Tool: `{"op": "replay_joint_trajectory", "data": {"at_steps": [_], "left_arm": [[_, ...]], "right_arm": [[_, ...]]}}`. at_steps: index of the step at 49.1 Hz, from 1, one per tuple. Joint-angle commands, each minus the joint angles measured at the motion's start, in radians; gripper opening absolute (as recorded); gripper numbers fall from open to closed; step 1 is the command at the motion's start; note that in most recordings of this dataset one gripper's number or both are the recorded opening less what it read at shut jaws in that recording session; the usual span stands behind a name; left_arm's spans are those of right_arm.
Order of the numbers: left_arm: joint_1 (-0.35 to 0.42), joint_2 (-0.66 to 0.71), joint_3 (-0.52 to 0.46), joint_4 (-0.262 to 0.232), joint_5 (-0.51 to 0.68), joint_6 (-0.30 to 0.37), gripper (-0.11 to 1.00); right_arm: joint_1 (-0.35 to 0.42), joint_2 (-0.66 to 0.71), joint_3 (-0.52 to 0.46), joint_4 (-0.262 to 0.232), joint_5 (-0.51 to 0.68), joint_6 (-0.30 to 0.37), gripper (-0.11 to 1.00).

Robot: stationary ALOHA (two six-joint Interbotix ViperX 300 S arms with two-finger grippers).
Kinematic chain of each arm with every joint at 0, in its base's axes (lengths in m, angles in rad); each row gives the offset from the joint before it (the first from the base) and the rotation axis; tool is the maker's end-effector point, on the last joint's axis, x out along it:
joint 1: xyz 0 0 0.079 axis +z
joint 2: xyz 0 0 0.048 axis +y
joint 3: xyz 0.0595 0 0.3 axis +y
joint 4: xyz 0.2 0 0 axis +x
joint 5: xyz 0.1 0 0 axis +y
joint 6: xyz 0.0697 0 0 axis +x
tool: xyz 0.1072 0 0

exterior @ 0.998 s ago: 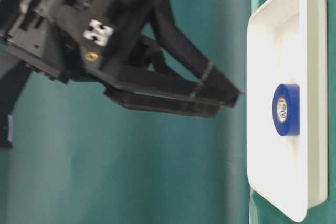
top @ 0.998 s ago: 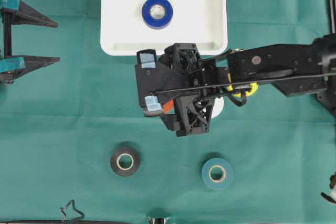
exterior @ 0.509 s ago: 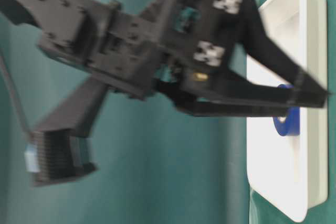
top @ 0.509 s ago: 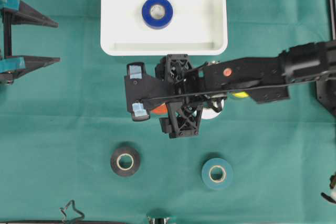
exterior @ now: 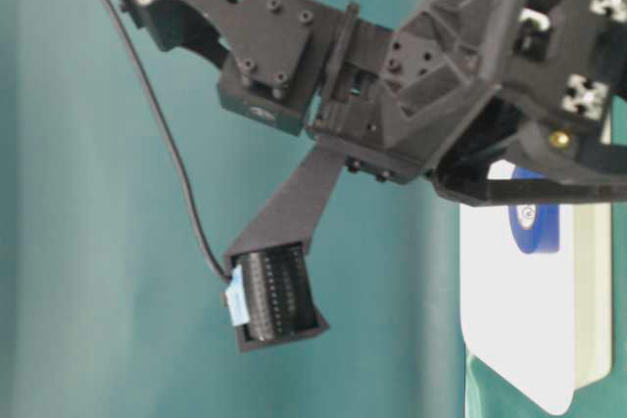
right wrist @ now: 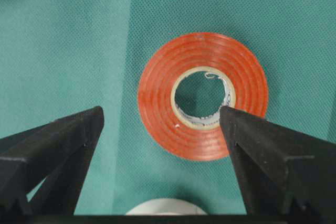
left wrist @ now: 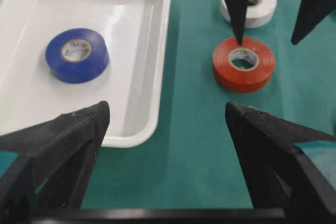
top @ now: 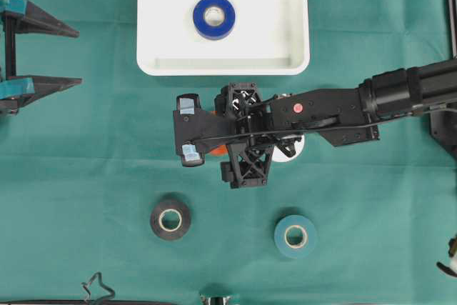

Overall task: Pick up the tape from a random location and place it into the white case.
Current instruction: 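Position the right gripper above the red tape and lower it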

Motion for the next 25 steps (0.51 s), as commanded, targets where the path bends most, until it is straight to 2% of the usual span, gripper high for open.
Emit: {"op": "replay_joint_trajectory", "data": {"at_steps": [1,25], "left_arm": [[-0.003,0.008,-0.011,-0.002,-0.005,-0.002,0.98],[-0.003,0.008,-0.009,-0.002,-0.005,-0.002,0.98]], "right_arm": [[0.005,-0.009,-0.009,-0.002,-0.018,0.002,0.93],[0.005,0.064,-0.008,-0.003,-0.064,0.005,0.93]]}}
